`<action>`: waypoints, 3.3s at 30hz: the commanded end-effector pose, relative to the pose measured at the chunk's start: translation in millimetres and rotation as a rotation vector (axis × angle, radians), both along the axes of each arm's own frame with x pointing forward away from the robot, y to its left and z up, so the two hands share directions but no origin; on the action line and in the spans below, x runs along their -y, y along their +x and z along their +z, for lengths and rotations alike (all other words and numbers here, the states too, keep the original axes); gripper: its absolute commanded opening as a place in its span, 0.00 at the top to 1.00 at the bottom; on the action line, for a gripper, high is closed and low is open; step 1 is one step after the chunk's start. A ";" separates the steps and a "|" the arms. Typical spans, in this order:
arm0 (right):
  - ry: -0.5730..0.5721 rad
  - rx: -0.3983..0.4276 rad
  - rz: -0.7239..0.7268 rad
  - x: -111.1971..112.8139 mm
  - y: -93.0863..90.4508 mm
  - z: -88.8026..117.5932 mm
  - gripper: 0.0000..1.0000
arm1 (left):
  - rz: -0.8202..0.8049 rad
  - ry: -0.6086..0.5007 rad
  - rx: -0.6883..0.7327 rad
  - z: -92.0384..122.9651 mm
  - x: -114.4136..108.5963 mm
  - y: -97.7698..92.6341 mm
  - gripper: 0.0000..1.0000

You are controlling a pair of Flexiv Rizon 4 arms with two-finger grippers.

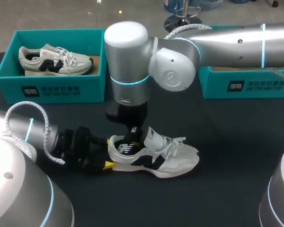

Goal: Take the shoe out of the shoebox, open the shoe tongue, remove and reinsert the insole, then place the shoe into the shoebox

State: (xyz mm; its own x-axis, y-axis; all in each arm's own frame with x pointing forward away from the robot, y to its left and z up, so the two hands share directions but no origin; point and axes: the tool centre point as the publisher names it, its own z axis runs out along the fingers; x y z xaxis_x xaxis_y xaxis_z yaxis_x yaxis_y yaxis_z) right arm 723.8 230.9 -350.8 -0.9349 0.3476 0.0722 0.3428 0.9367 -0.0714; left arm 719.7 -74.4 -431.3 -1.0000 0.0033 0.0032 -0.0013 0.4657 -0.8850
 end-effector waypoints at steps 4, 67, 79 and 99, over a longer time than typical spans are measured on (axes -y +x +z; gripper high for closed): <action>-0.009 0.028 -0.027 17.9 -1.3 19.6 1.00 | 0.000 0.003 0.001 -5.7 3.2 1.4 1.00; 0.334 -0.036 0.091 -32.8 40.8 44.7 0.00 | 0.000 0.003 0.001 -5.7 3.2 1.4 1.00; 0.416 -0.142 0.037 -13.4 19.7 35.7 0.00 | 0.000 0.003 0.001 -5.7 3.2 1.4 1.00; 0.478 -0.238 0.064 -31.9 27.1 30.8 0.00 | 0.000 0.003 0.001 -5.7 3.2 1.4 1.00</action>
